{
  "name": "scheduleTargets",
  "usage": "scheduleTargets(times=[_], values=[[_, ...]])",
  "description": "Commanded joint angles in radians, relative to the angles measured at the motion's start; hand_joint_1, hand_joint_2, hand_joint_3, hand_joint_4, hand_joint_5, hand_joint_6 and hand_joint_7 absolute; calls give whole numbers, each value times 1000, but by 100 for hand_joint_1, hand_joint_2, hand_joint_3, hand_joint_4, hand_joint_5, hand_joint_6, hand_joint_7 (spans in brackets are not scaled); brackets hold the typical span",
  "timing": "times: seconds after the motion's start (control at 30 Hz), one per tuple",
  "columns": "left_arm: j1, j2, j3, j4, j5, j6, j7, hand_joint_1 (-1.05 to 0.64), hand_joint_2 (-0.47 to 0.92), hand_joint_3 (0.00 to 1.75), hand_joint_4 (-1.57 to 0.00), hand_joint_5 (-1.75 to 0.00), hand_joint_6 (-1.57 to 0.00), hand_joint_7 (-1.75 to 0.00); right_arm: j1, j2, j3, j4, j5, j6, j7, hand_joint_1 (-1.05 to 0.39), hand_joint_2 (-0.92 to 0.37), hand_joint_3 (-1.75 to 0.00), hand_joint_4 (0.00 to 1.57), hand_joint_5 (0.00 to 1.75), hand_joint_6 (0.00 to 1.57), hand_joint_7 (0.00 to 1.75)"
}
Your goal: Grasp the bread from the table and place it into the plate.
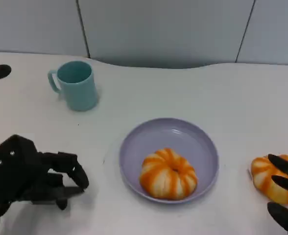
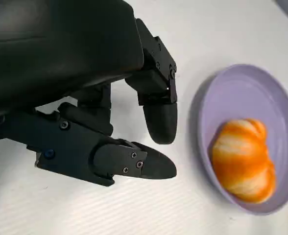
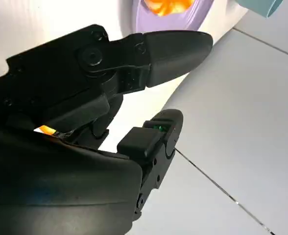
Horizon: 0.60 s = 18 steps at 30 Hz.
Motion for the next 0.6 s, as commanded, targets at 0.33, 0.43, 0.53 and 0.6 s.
scheduleTargets(times=[0.33,0.43,0.53,0.6], values=[[-10,-2,-32,30,28,-14,42,-65,92,34,-74,-156,-74,-128,-13,-34,-17,51,19,-37,-2,-35,-92,-32,89,1,69,0],[-12,-1,-39,47,32,-49,41,-65,92,34,-73,-158,-72,-134,0,-28,-14,38,34,-26,6,-36,-92,-32,89,1,69,1],[6,6,-37,34,21,-51,29,-64,92,35,-74,-154,-71,-132,24,-22,-6,23,39,-34,9,-37,-92,-31,88,0,69,0],[22,9,-31,30,11,-63,23,-63,92,35,-75,-152,-71,-131,40,-20,-1,16,38,-40,11,-36,-92,-31,87,0,69,0]])
